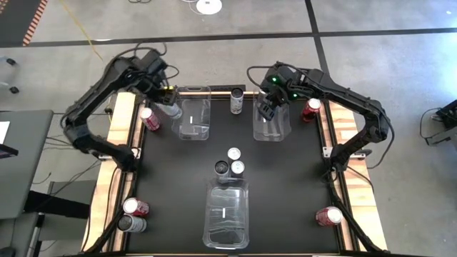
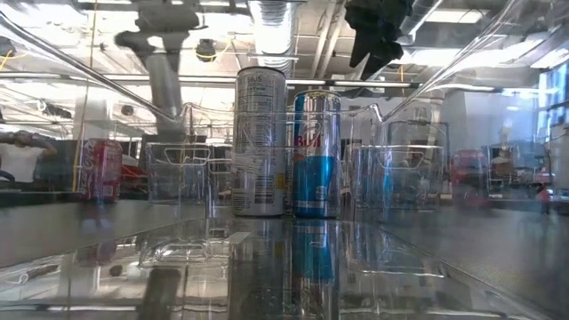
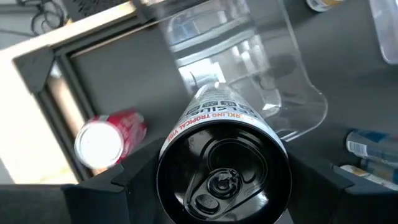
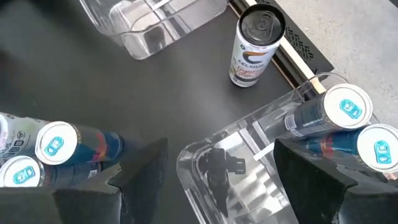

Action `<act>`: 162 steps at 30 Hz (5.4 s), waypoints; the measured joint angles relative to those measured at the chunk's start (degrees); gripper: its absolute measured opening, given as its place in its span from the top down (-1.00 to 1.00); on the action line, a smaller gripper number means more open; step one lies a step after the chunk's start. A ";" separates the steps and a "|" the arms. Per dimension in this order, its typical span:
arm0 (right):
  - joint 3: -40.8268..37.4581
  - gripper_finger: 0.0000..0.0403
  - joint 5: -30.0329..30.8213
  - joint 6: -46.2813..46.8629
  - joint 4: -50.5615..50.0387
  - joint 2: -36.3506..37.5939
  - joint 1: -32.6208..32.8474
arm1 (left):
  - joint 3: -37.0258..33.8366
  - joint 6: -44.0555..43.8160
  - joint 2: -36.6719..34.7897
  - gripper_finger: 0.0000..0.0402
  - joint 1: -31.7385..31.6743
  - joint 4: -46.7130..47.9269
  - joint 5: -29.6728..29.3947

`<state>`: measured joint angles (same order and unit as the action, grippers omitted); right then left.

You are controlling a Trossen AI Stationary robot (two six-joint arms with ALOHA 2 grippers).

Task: Sort soda cans
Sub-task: Put the top left white soda can into the top left transparent bin, then put the middle white soda can into the top left transparent bin

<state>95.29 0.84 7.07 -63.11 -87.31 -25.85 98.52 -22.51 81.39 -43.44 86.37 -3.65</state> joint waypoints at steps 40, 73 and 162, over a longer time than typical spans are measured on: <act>0.02 -0.54 1.11 3.19 -3.24 4.49 -0.11 | 15.40 18.87 33.00 -0.30 -5.41 -9.65 -4.16; 0.02 -0.54 2.23 3.83 -3.73 4.96 -1.62 | 12.72 21.23 25.71 -0.85 -6.17 -11.48 -4.84; 0.00 -0.54 14.19 20.90 -14.02 9.01 14.19 | -21.36 32.61 9.72 -0.64 45.80 -50.25 12.01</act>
<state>95.29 15.03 27.97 -77.12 -78.30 -11.66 77.17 10.09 91.11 2.37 36.12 8.36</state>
